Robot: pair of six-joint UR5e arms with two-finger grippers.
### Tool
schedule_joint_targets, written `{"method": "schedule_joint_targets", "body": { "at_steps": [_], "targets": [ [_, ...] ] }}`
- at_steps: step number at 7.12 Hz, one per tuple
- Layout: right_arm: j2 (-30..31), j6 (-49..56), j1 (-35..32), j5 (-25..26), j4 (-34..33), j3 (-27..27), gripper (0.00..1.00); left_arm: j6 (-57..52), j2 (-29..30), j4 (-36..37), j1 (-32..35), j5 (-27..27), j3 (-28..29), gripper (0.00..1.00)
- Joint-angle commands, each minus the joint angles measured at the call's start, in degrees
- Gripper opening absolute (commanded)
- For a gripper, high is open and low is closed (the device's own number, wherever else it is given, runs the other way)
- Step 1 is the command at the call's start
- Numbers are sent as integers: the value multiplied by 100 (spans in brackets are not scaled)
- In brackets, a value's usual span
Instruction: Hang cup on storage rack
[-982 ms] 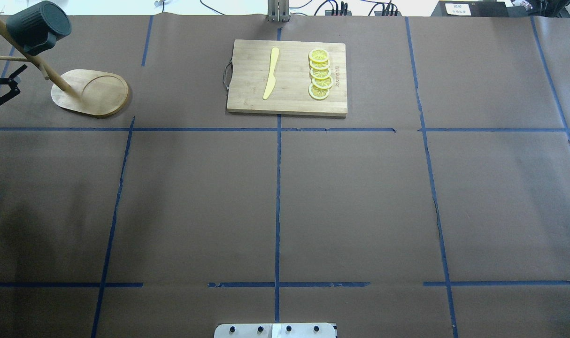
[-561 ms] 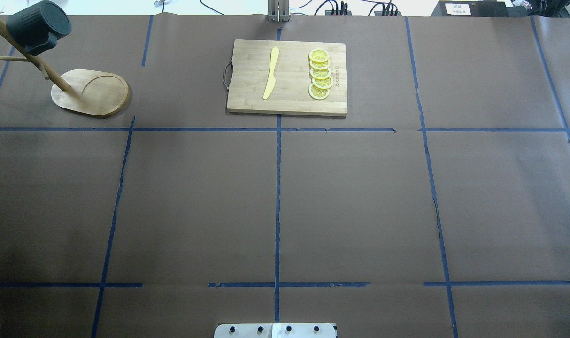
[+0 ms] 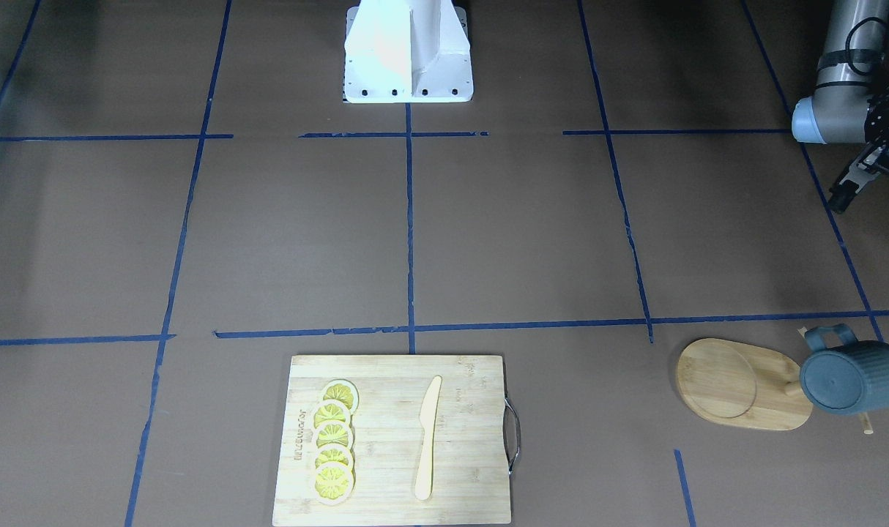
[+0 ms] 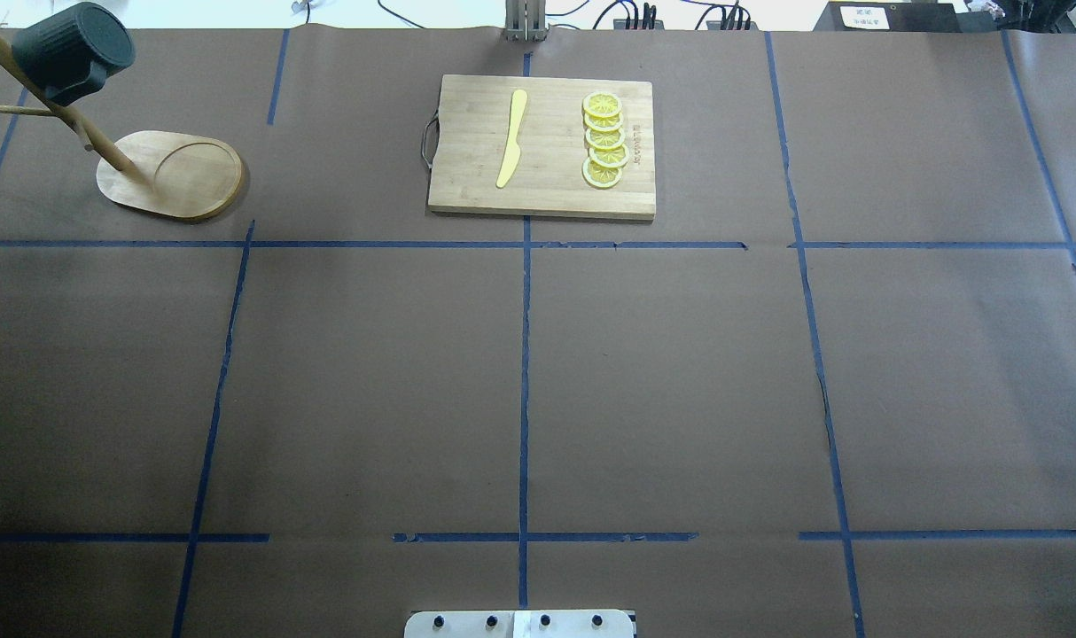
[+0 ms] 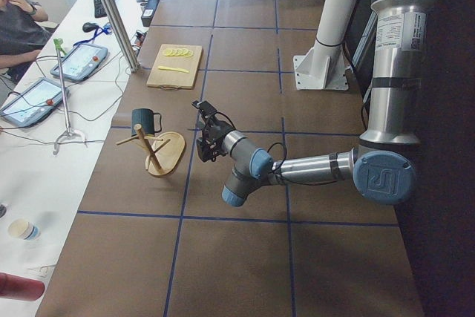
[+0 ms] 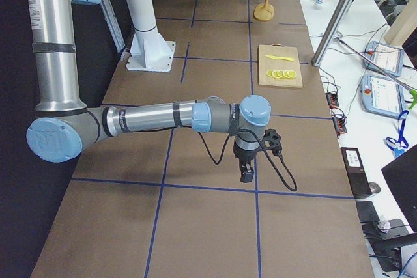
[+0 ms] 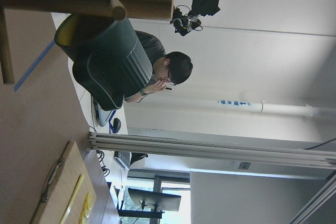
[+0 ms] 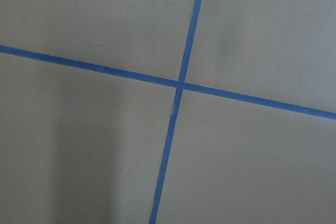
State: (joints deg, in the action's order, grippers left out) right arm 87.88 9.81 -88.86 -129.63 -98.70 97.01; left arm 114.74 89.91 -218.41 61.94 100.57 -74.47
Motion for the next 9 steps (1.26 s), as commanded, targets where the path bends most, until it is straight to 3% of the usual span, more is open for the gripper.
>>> {"method": "schedule_joint_targets", "body": {
  "at_steps": [1,3,6,8,9],
  "targets": [
    [1,-5,0,-10,0,-33,100,-2688,1,1049,465,1248,-6,100],
    [45,4,0,-10,0,-33,100,-4987,18,2053,844,1869,-6,100],
    [54,4,0,-18,0,-59,100,-8446,9,3895,1441,1976,-6,100],
    [45,4,0,-19,0,-68,100,-10996,27,5197,1915,1505,-15,100],
    [45,4,0,-19,0,-77,100,-12383,79,5856,1988,709,-32,100]
  ]
}}
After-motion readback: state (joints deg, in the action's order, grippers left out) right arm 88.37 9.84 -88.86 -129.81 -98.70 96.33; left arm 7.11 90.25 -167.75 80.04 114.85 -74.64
